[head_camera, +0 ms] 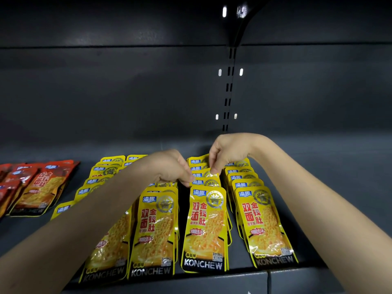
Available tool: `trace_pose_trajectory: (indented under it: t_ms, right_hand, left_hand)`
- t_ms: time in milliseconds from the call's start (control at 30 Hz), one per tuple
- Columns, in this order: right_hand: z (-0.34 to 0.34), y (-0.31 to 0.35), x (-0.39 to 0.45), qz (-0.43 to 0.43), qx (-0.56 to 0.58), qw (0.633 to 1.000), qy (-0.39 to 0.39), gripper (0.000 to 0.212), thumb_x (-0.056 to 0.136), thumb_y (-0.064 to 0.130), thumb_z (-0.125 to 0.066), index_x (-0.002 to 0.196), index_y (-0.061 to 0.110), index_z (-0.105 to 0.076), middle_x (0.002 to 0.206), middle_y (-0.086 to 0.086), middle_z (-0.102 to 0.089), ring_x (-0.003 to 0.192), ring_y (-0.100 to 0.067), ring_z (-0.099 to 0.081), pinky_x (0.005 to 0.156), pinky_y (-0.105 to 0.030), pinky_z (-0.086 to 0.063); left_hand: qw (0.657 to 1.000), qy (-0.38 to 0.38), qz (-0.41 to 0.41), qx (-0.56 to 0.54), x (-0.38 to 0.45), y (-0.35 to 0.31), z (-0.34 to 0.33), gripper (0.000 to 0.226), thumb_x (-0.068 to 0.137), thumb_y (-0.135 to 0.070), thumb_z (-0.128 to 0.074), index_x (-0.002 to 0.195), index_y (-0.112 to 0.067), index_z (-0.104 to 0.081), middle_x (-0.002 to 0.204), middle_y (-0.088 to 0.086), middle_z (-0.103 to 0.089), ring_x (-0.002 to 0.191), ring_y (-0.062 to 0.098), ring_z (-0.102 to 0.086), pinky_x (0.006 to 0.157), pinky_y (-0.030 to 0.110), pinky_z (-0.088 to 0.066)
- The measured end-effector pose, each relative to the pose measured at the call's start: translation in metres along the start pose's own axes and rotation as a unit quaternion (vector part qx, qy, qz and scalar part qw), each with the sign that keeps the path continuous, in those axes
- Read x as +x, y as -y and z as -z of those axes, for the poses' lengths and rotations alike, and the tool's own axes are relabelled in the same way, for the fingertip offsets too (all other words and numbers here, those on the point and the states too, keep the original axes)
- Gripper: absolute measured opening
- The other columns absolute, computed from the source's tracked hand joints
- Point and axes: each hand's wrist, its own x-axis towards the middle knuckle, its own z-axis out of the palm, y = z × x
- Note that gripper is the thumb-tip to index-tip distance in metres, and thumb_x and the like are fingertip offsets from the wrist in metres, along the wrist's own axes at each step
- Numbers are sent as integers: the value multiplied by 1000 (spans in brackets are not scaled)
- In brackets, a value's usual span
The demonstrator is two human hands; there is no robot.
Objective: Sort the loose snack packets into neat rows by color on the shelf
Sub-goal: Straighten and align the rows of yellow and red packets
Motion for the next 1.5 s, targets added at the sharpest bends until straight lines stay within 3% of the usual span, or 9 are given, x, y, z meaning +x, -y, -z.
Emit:
trace_pose_trajectory:
  t_ms: [167,333,433,600,733,967,1167,1300,1500]
  right_hand:
    - [0,1,-3,-4,5,999,-41,11,75,25,-78,72,25,-67,71,11,-63,77,-9,-58,80,-27,-48]
    - [0,13,-23,23,-17,999,-35,20,82,36,-69,68,24,-64,64,13,-61,57,3,-51,56,-11,-36]
    - [-4,21,-35,28,-45,998,19,19,84,39,-67,72,24,-65,67,13,-63,53,6,-50,51,-5,-34]
    - [-9,26,-44,24,-71,995,61,19,82,33,-70,89,16,-69,69,13,-63,60,5,-53,58,-7,-38]
    - [-11,25,-45,23,-66,995,75,11,81,24,-73,80,22,-63,53,19,-59,46,10,-49,46,-2,-34]
    - [-19,21,-49,37,13,998,44,15,81,16,-73,76,24,-60,62,16,-62,51,8,-53,52,-4,-38]
    - [-23,18,-51,48,49,997,29,17,83,12,-70,78,27,-63,68,13,-64,58,7,-56,62,-7,-41]
    - [-23,18,-55,39,46,998,8,16,83,13,-71,78,26,-64,69,14,-64,58,8,-56,62,-7,-42]
    - [-26,16,-59,25,34,999,-8,13,83,13,-70,80,24,-65,58,18,-60,48,11,-51,43,-2,-32]
  left_hand:
    - [1000,-14,-14,9,-3,0,1,11,82,-21,-73,72,-18,-70,57,-10,-68,48,3,-49,41,14,-33]
    - [992,-88,-71,50,-11,2,6,10,76,-27,-78,75,-20,-70,74,-8,-71,71,4,-63,70,22,-48]
    - [993,-30,-100,56,-16,2,4,9,80,-24,-74,72,-25,-71,64,-13,-69,52,-4,-55,53,16,-40]
    - [990,17,-109,89,-14,2,-2,15,86,-18,-67,73,-25,-70,65,-15,-68,66,1,-61,79,24,-49]
    - [988,42,-112,94,-15,2,-2,14,85,-18,-69,73,-26,-71,65,-15,-70,70,2,-63,85,28,-50]
    - [988,89,-99,79,-18,3,1,14,82,-11,-72,79,-25,-69,72,-11,-72,64,-2,-64,78,22,-49]
    - [992,61,-82,70,-14,5,0,18,82,-10,-70,71,-24,-67,64,-12,-69,62,1,-60,69,20,-46]
    - [996,37,-68,38,-13,6,1,16,81,-12,-72,69,-22,-69,64,-9,-70,71,10,-64,80,27,-49]
    - [997,35,-49,41,-10,3,-3,13,82,-14,-71,70,-20,-69,58,-11,-68,71,12,-61,78,27,-46]
